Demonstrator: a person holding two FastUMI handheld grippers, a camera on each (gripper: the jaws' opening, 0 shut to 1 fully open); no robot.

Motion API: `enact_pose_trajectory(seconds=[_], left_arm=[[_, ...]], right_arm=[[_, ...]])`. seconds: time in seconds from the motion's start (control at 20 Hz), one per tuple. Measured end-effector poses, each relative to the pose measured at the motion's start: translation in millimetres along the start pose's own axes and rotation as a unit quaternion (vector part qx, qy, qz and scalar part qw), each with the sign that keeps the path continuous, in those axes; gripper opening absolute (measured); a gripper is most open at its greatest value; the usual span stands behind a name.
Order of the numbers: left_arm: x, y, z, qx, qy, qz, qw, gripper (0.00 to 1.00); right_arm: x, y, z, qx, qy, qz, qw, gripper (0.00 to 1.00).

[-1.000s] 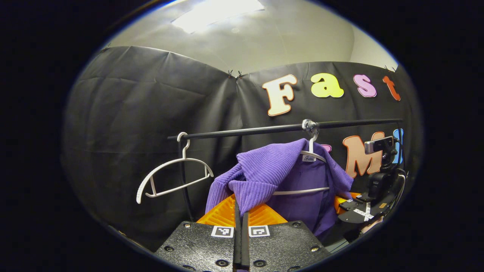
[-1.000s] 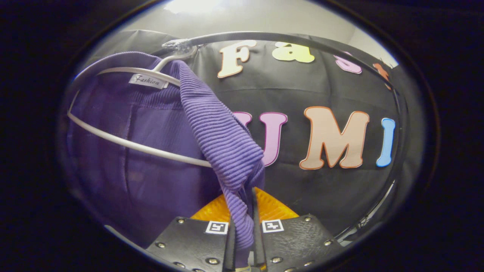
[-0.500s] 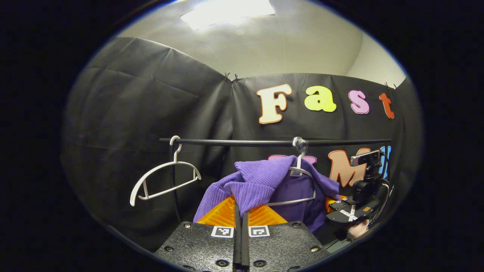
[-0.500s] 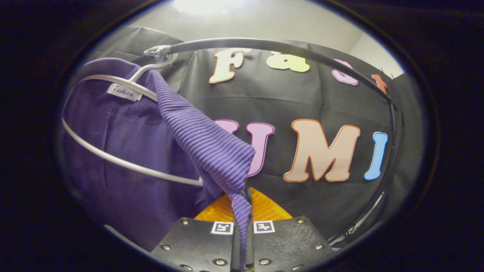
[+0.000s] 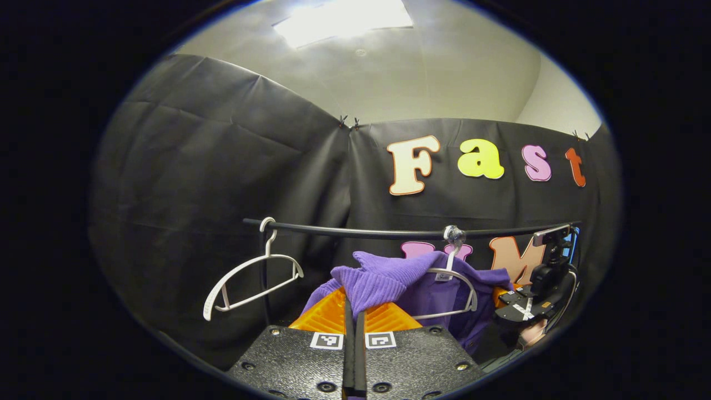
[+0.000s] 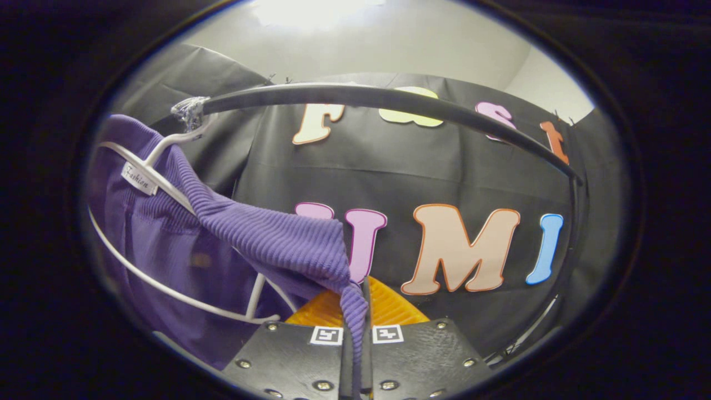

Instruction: Grasp the clothes on the hanger with both hands and then place them into the laundry hamper below.

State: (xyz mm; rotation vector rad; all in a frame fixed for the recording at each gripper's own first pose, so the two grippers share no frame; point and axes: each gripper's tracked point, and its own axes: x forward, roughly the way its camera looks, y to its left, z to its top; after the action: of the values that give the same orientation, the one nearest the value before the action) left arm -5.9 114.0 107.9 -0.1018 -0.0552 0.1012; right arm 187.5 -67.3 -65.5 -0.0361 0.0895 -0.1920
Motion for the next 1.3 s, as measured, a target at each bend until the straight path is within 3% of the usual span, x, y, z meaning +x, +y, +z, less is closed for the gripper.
enact_pose_trajectory(seconds=[0.75,1.3], left_arm=[[15.4,26.1,31.5,-0.063,-0.013,-0.009,0.998,0.02],[29.7,75.4,22.3,-0.012,-0.002,0.038,0.999,0.02]], right_arm=[[44.0,28.1,22.5,-0.004,-0.027,0.037,0.999,0.05],[53.9,50.9,32.6,-0.013,-0.047,0.065,0.997,0.05]])
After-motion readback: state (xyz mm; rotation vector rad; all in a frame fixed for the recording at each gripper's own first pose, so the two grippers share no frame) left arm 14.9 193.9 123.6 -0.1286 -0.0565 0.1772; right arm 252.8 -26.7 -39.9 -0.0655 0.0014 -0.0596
